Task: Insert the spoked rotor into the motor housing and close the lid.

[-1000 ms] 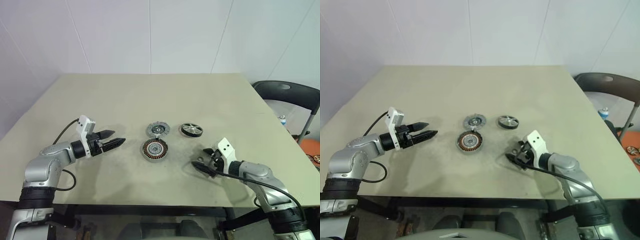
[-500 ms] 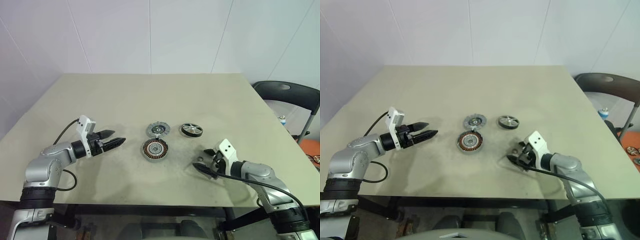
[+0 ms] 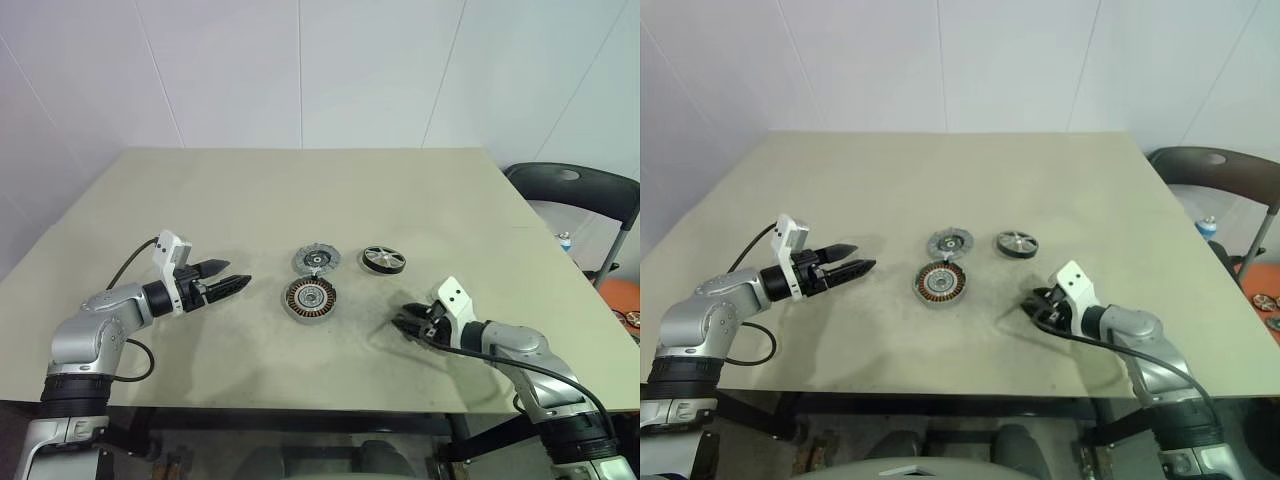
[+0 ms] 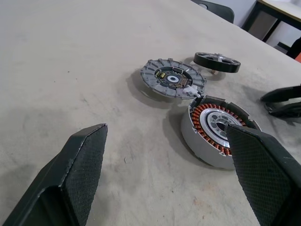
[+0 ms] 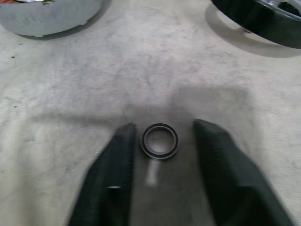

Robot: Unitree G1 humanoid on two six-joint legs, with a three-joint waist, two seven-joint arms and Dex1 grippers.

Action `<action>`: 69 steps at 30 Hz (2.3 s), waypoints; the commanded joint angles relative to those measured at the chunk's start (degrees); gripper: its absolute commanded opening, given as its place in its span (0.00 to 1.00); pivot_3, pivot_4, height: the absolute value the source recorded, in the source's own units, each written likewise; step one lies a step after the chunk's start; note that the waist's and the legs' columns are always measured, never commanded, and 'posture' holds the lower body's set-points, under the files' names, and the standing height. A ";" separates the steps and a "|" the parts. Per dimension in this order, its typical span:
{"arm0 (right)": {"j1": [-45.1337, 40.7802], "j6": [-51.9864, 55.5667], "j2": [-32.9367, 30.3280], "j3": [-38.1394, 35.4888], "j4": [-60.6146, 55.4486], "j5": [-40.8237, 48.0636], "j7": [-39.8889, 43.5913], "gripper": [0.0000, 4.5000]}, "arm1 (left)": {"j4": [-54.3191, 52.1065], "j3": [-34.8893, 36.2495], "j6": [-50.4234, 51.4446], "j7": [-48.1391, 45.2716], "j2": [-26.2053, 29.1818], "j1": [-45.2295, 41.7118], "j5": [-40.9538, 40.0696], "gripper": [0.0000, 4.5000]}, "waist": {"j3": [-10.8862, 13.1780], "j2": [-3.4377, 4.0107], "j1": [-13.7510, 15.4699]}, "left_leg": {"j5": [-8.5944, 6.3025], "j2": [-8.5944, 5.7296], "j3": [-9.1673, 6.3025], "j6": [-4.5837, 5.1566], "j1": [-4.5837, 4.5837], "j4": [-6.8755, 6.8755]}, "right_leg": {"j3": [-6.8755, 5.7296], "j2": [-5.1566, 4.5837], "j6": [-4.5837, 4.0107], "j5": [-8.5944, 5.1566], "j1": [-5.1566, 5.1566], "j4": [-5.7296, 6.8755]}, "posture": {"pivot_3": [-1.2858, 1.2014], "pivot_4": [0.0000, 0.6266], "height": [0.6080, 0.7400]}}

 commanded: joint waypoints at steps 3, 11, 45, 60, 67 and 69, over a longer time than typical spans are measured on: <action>-0.41 0.29 -0.72 0.12 1.79 -2.23 -2.02 0.15 | -1.10 1.19 -1.21 0.01 0.23 -1.23 -0.37 0.95 | -0.01 -0.02 -0.02 | 0.00 0.00 0.00 0.00 0.01 0.02 | 0.00 0.00 0.00 0.00 0.01 0.00 | 0.52 0.00 1.00; -0.89 1.14 -0.41 0.32 1.55 -1.65 -1.85 0.15 | -1.20 1.25 -1.25 0.10 0.17 -1.14 -0.45 0.95 | -0.02 -0.02 -0.03 | 0.00 0.00 0.01 0.00 0.02 0.04 | 0.00 0.00 0.00 0.00 0.03 0.00 | 0.52 0.00 1.00; -31.23 -0.97 13.80 14.16 12.57 -2.73 5.27 0.15 | -5.69 1.59 0.81 0.04 0.87 0.98 -1.84 0.95 | 0.03 0.05 -0.24 | -0.02 0.00 0.01 0.04 -0.17 -0.19 | 0.02 -0.03 0.01 0.03 -0.30 -0.10 | 0.52 0.00 1.00; -33.98 -6.48 17.44 16.65 21.01 -7.39 8.92 0.15 | -7.70 1.95 1.23 1.78 0.70 3.06 -2.71 0.95 | 0.04 0.06 -0.44 | -0.01 0.01 0.00 0.02 -0.15 -0.17 | 0.06 -0.02 0.01 0.03 -0.40 0.11 | 0.52 0.00 1.00; -34.07 -6.59 17.11 17.41 20.73 -8.26 11.52 0.15 | -7.83 1.82 1.11 2.14 0.54 3.05 -2.90 0.95 | 0.04 0.06 -0.43 | -0.02 0.01 0.00 0.02 -0.16 -0.19 | 0.06 -0.02 0.01 0.03 -0.42 0.11 | 0.52 0.00 1.00; -34.02 -6.38 16.78 17.61 20.62 -8.37 12.43 0.15 | -7.87 1.80 1.12 2.19 0.54 3.13 -2.97 0.95 | 0.04 0.06 -0.44 | -0.02 0.00 0.00 0.02 -0.16 -0.18 | 0.07 -0.02 0.01 0.03 -0.42 0.12 | 0.52 0.00 1.00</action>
